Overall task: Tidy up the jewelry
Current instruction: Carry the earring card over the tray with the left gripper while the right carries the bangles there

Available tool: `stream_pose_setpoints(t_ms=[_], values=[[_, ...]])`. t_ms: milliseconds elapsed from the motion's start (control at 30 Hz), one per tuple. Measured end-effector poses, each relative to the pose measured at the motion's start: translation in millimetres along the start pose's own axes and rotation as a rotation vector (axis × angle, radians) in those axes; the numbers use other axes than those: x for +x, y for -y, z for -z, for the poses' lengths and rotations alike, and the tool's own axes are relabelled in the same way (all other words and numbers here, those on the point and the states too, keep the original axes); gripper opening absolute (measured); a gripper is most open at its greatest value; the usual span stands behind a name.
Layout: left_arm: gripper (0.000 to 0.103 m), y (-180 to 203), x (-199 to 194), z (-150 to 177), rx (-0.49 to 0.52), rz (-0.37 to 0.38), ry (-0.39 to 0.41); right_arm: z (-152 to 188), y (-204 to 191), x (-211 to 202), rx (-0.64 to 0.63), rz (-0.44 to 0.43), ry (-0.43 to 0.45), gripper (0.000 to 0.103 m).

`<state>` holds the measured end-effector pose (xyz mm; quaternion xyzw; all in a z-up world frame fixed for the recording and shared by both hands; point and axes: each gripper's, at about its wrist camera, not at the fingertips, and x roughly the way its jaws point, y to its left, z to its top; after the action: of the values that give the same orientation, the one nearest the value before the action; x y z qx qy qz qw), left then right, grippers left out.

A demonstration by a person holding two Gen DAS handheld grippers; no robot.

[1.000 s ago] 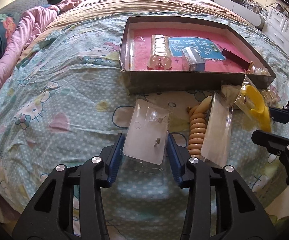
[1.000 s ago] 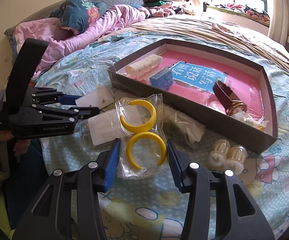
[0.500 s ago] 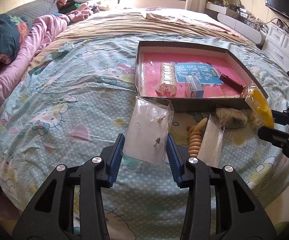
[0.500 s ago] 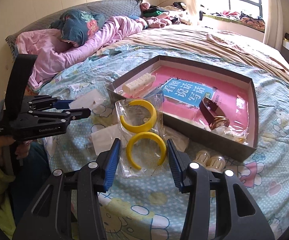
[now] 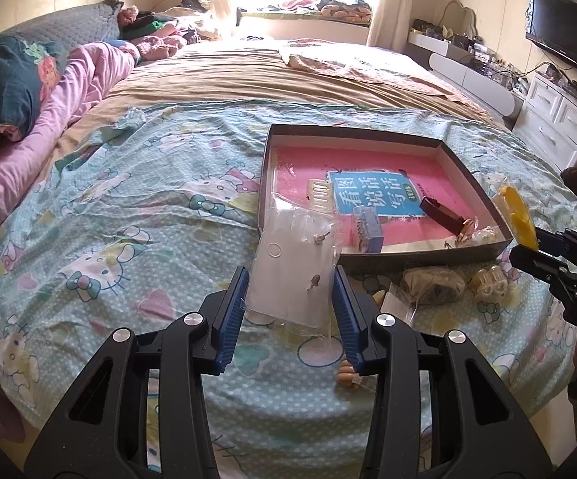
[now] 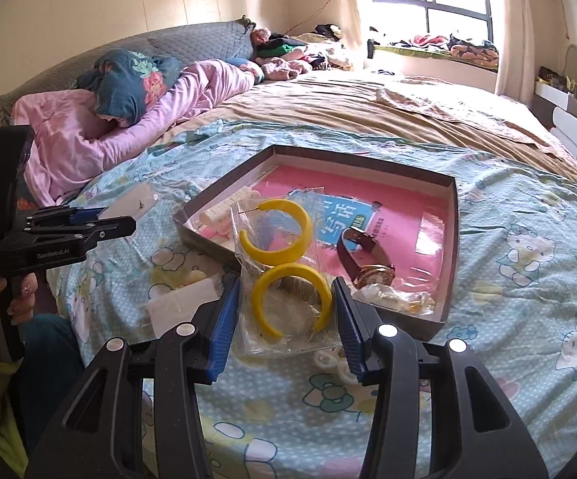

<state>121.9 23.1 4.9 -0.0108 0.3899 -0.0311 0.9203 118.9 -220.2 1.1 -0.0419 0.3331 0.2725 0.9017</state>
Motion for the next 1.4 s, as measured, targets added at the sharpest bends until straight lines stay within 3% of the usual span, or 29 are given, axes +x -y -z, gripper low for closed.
stream_pose_setpoints(t_ms=[800,1400], values=[[0.034,77,46,-40,0.100,0.096,-0.016,-21,61,-19,0.106,0.125,0.093,0.045],[0.034,98,86,-44,0.129,0.134,-0.080,-26,78,4,0.123,0.150,0.063,0.045]])
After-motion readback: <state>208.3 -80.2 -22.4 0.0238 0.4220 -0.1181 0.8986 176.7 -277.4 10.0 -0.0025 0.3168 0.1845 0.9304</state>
